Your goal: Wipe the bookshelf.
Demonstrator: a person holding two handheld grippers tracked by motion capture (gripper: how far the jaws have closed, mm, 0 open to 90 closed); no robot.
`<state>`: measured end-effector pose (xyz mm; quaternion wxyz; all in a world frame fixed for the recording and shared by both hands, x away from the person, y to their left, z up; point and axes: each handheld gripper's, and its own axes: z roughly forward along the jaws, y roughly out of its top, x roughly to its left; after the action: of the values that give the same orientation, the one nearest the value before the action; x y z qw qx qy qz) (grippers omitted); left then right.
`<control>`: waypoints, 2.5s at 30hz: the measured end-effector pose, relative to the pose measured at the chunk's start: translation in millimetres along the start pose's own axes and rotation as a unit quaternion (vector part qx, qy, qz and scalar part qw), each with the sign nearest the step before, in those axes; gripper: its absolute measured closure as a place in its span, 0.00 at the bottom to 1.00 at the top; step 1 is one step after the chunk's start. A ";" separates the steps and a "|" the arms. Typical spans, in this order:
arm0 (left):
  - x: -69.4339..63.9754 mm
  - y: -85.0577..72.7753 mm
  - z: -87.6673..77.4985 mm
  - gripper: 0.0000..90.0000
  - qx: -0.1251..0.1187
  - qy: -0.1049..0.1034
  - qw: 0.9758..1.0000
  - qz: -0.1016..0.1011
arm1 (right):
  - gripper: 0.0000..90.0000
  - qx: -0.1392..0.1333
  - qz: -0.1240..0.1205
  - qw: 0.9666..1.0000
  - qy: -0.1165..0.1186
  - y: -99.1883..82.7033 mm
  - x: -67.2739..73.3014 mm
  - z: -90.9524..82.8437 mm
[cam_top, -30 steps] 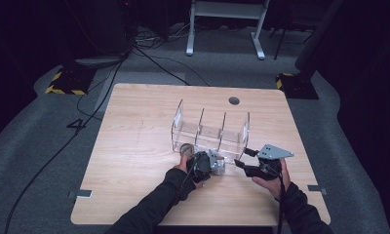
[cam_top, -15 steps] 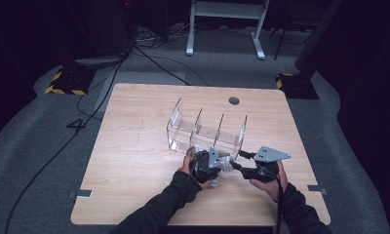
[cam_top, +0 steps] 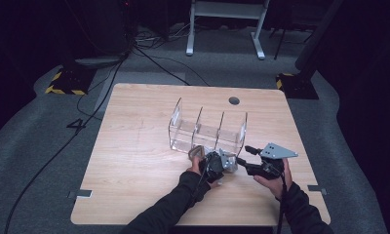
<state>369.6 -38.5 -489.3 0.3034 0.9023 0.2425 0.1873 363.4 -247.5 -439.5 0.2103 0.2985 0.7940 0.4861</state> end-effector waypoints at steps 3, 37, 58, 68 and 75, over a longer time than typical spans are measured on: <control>1.4 -1.5 -3.7 0.79 0.013 -0.016 1.000 0.011 | 0.43 -0.008 0.003 1.000 -0.001 4.9 -2.5 -3.1; 13.1 -30.9 -50.6 0.76 -0.055 -0.042 0.997 0.023 | 0.43 0.016 -0.027 0.996 0.086 27.0 5.0 20.6; 14.9 -20.6 -21.0 0.77 -0.011 -0.052 0.998 0.042 | 0.43 0.014 -0.029 0.995 0.098 26.2 20.0 24.0; 2.9 -39.1 -40.2 0.77 0.011 -0.123 0.989 0.085 | 0.43 0.007 -0.031 0.996 0.081 25.0 22.3 26.0; 7.2 -41.9 -57.5 0.76 -0.033 -0.067 0.994 0.078 | 0.44 0.008 -0.029 0.996 0.083 25.2 24.3 28.1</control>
<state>334.0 21.0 -471.8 0.3333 0.9183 0.1438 0.1576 369.9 -204.1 -430.3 0.1553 0.2359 0.8206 0.4969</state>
